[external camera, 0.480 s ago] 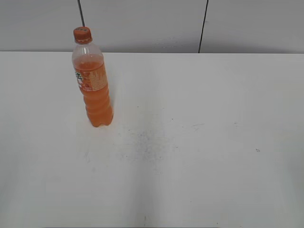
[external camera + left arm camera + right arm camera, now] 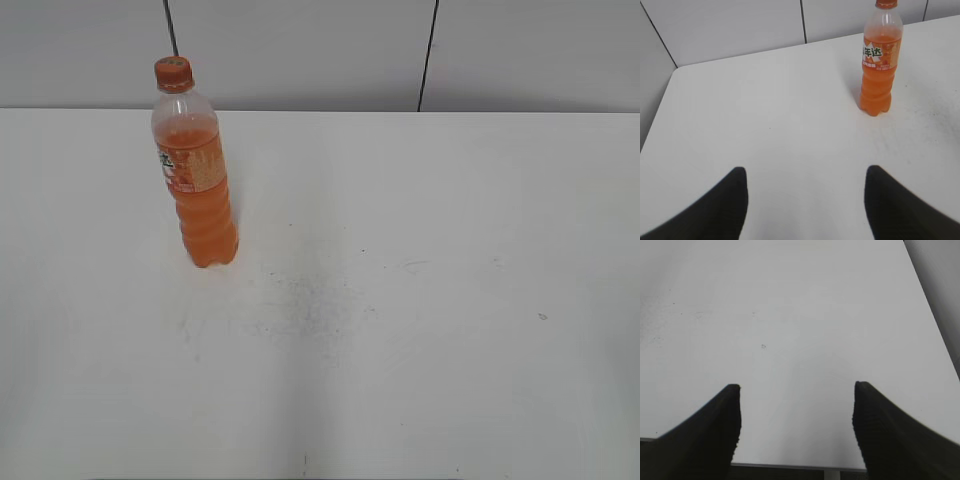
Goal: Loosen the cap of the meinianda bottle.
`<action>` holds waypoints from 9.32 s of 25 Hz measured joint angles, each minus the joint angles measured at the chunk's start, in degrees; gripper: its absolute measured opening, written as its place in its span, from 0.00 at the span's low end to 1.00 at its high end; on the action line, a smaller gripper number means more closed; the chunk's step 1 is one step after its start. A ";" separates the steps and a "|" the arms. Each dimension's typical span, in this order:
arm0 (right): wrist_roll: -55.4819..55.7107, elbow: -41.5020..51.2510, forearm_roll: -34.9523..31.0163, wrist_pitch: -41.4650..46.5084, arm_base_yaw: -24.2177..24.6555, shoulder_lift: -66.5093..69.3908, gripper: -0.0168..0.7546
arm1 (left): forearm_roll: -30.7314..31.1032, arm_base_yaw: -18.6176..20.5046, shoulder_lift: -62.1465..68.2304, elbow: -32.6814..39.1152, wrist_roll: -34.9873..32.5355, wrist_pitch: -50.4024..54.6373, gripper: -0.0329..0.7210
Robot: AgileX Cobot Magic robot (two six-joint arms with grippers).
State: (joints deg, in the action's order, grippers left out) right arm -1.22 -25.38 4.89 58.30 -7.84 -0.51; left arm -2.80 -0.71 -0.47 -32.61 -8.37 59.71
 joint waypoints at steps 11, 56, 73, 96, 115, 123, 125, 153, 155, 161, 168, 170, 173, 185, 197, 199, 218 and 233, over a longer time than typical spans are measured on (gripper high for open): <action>0.00 0.00 0.00 0.00 0.00 0.00 0.70 | 0.00 0.00 0.00 0.00 0.00 0.00 0.65; 0.00 0.00 0.00 -0.06 0.00 0.00 0.70 | 29.72 20.59 54.06 -0.82 34.63 -64.22 0.63; 0.00 0.00 0.00 -0.06 0.00 0.00 0.70 | 75.01 23.31 88.48 -6.21 58.27 -106.08 0.61; 0.00 0.00 0.02 -0.01 0.00 0.00 0.70 | 101.37 10.10 123.59 -32.41 55.03 -124.08 0.74; 0.00 0.00 0.02 -0.01 0.00 0.00 0.70 | 94.40 4.28 126.94 -35.48 50.63 -127.71 0.75; 0.00 0.00 0.02 -0.01 0.00 0.00 0.70 | 94.13 2.50 126.94 -35.53 50.11 -126.65 0.67; 0.00 0.00 0.02 -0.01 0.00 0.00 0.70 | 94.00 2.50 126.94 -35.53 50.05 -126.05 0.62; 0.00 0.00 0.02 -0.01 0.00 0.00 0.70 | 88.58 -11.35 127.41 -35.53 51.23 -125.48 0.59; 0.06 0.00 -0.06 -0.01 0.00 0.00 0.70 | 88.49 -13.27 127.41 -35.53 51.23 -124.17 0.59; 1.22 -0.32 -2.39 0.13 0.00 0.74 0.70 | 86.22 -15.80 127.41 -35.53 50.25 -121.28 0.59; -0.28 -10.00 -3.87 0.48 0.00 19.00 0.64 | 85.76 -16.30 127.41 -35.53 49.10 -120.84 0.59; -0.60 -14.26 -3.87 0.72 0.00 25.99 0.62 | 85.55 -16.30 127.47 -35.53 49.10 -120.84 0.59; -2.18 -21.33 -3.87 1.07 0.00 37.41 0.60 | 85.55 -16.30 127.47 -35.53 49.10 -120.84 0.59; -7.97 -62.38 -4.89 10.83 -0.18 89.03 0.59 | 85.40 -16.36 127.47 -35.53 49.10 -120.79 0.59; -5.42 -85.21 -5.47 11.12 -21.59 108.37 0.58 | 85.10 -16.36 127.47 -35.53 49.10 -120.39 0.58; -4.13 -86.71 -5.88 11.12 -24.74 109.66 0.58 | 85.10 -16.36 127.47 -35.53 49.10 -120.39 0.58; 4.88 -88.21 -10.25 11.50 -27.95 113.29 0.66 | 84.92 -16.36 127.47 -35.53 49.10 -120.17 0.58; 4.04 -86.82 -12.33 11.50 -27.95 113.98 0.48 | 84.86 -16.36 127.47 -35.53 49.10 -120.11 0.58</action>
State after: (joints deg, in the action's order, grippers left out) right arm 2.82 -112.19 -7.44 69.80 -35.79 113.47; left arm 82.06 -17.07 126.99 -68.14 40.73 -60.40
